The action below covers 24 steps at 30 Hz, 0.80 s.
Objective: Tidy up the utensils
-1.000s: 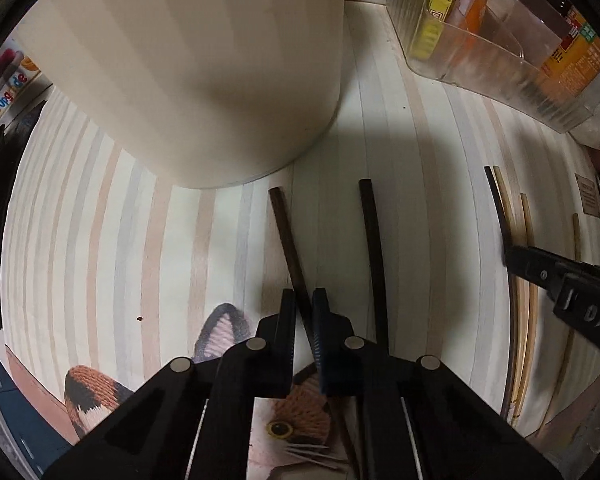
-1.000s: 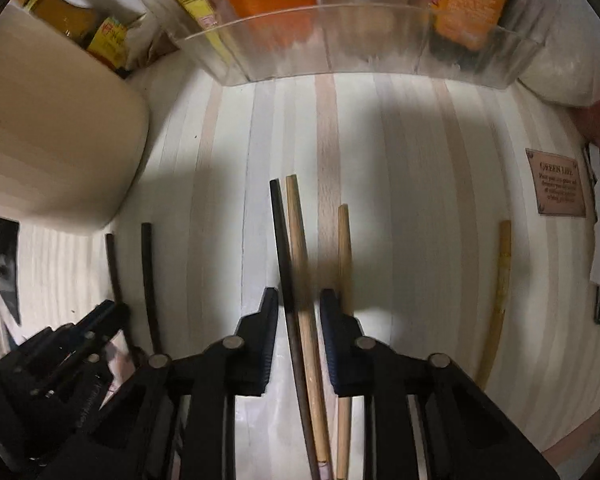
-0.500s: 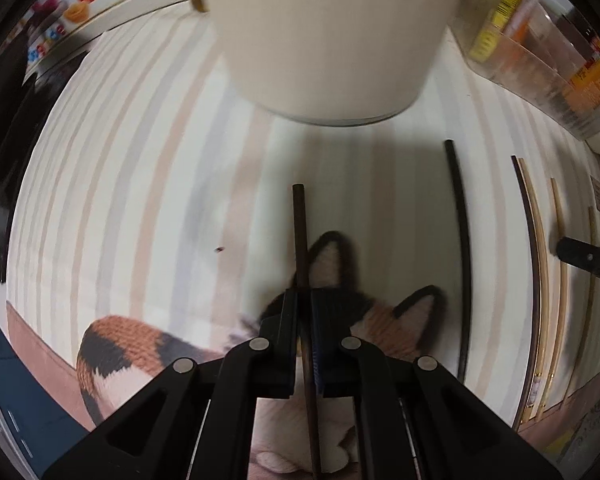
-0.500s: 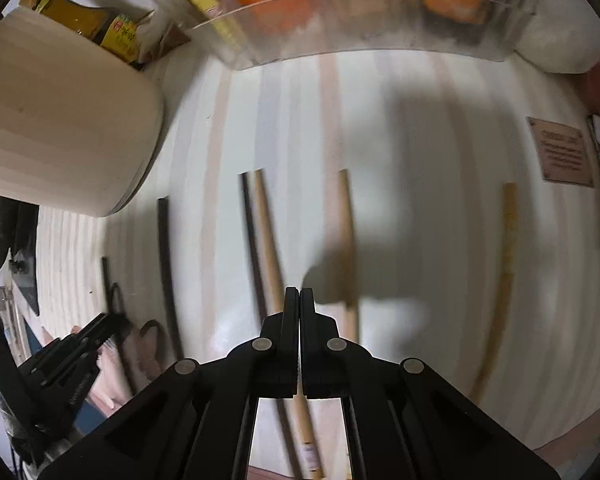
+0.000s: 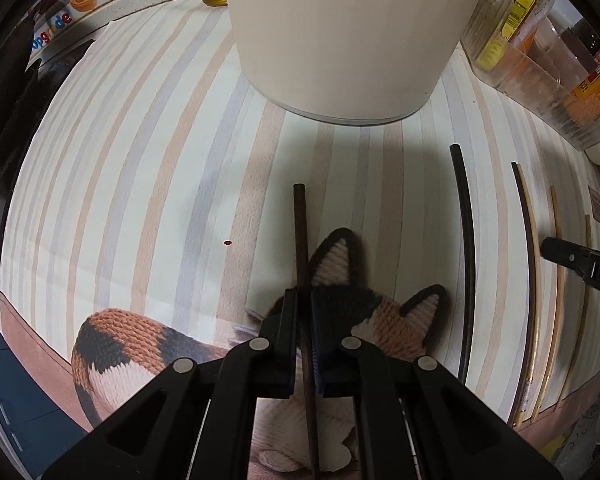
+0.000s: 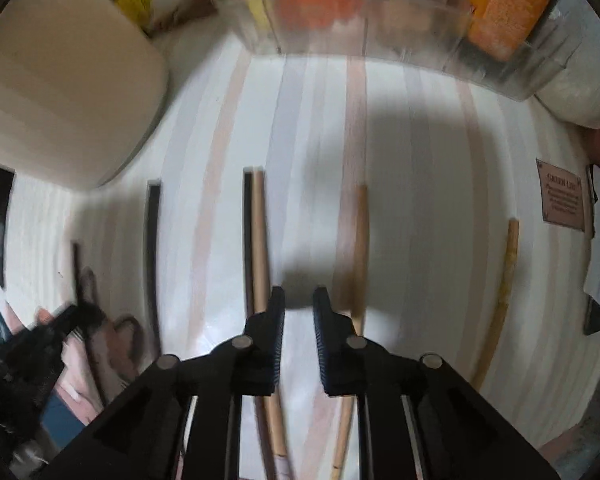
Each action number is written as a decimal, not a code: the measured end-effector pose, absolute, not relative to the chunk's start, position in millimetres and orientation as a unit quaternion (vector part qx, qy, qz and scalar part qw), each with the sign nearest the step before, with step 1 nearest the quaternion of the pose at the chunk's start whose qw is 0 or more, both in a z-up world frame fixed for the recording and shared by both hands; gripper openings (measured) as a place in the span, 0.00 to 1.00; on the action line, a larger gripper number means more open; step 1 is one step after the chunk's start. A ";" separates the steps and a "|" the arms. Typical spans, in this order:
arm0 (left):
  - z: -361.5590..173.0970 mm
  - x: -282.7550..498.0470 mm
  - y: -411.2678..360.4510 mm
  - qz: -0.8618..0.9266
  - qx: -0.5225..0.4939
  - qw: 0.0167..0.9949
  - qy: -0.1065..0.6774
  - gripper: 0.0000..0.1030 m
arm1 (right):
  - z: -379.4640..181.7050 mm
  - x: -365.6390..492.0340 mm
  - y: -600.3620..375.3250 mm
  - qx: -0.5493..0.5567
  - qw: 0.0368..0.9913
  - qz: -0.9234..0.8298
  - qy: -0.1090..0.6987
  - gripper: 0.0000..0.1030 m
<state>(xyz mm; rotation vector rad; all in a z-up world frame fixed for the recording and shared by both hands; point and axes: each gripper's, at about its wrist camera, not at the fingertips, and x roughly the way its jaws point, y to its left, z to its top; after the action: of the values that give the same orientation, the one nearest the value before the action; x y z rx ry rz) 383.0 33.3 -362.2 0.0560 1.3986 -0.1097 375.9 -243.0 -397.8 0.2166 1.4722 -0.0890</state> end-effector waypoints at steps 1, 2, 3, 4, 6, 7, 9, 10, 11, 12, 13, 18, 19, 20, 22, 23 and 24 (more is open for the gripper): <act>-362.8 382.3 34.5 -0.051 0.026 0.764 0.643 0.04 | -396.6 374.8 -240.9 0.088 0.735 -0.043 0.671 0.05; -362.9 381.9 35.3 -0.052 0.025 0.764 0.643 0.04 | -395.4 373.6 -242.3 0.096 0.732 -0.042 0.673 0.05; -363.0 382.1 36.9 -0.053 0.022 0.764 0.643 0.04 | -394.5 372.4 -244.8 0.115 0.729 -0.039 0.674 0.05; -362.8 381.3 36.0 -0.053 0.019 0.764 0.643 0.04 | -392.0 370.7 -248.9 0.143 0.726 -0.034 0.672 0.06; -362.3 382.3 38.7 -0.053 0.014 0.763 0.644 0.04 | -382.6 367.8 -254.4 0.168 0.733 -0.026 0.659 0.06; -361.9 383.2 40.3 -0.053 0.013 0.763 0.645 0.04 | -379.5 368.2 -254.0 0.170 0.735 -0.022 0.656 0.06; -362.3 384.3 43.3 -0.053 0.012 0.762 0.645 0.04 | -379.3 371.3 -248.9 0.164 0.730 -0.014 0.663 0.07; -362.4 384.8 44.2 -0.053 0.013 0.762 0.646 0.04 | -382.6 371.7 -243.2 0.160 0.726 -0.017 0.669 0.07; -362.5 385.2 45.3 -0.054 0.013 0.761 0.646 0.04 | -384.3 372.0 -241.6 0.161 0.724 -0.016 0.670 0.07; -363.3 385.5 46.2 -0.054 0.012 0.761 0.646 0.04 | -383.2 372.4 -240.7 0.159 0.727 -0.018 0.667 0.07; -363.4 386.0 47.7 -0.055 0.010 0.761 0.646 0.04 | -382.0 373.1 -238.2 0.150 0.728 -0.024 0.668 0.07; -362.1 387.4 49.0 -0.055 0.010 0.761 0.646 0.04 | -377.2 372.0 -230.0 0.127 0.725 -0.033 0.676 0.07; -362.2 387.9 49.9 -0.056 0.010 0.761 0.646 0.04 | -381.4 370.8 -218.5 0.118 0.727 -0.033 0.676 0.06; -362.1 387.7 49.8 -0.056 0.008 0.761 0.646 0.04 | -382.6 370.5 -212.7 0.118 0.727 -0.033 0.676 0.06; -361.8 388.7 52.2 -0.057 0.002 0.760 0.647 0.04 | -384.0 372.7 -224.6 0.164 0.722 -0.033 0.672 0.07; -361.8 389.5 53.9 -0.059 -0.002 0.759 0.648 0.04 | -381.8 370.7 -227.0 0.184 0.721 -0.031 0.668 0.07; -360.7 390.3 53.9 -0.059 -0.004 0.759 0.649 0.04 | -379.2 366.8 -231.2 0.192 0.722 -0.025 0.664 0.07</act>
<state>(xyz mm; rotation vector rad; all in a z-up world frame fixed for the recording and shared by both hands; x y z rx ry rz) 390.3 53.9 -360.7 -0.0077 1.4125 -0.1283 366.8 -231.2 -379.2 0.4238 1.4670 -0.0550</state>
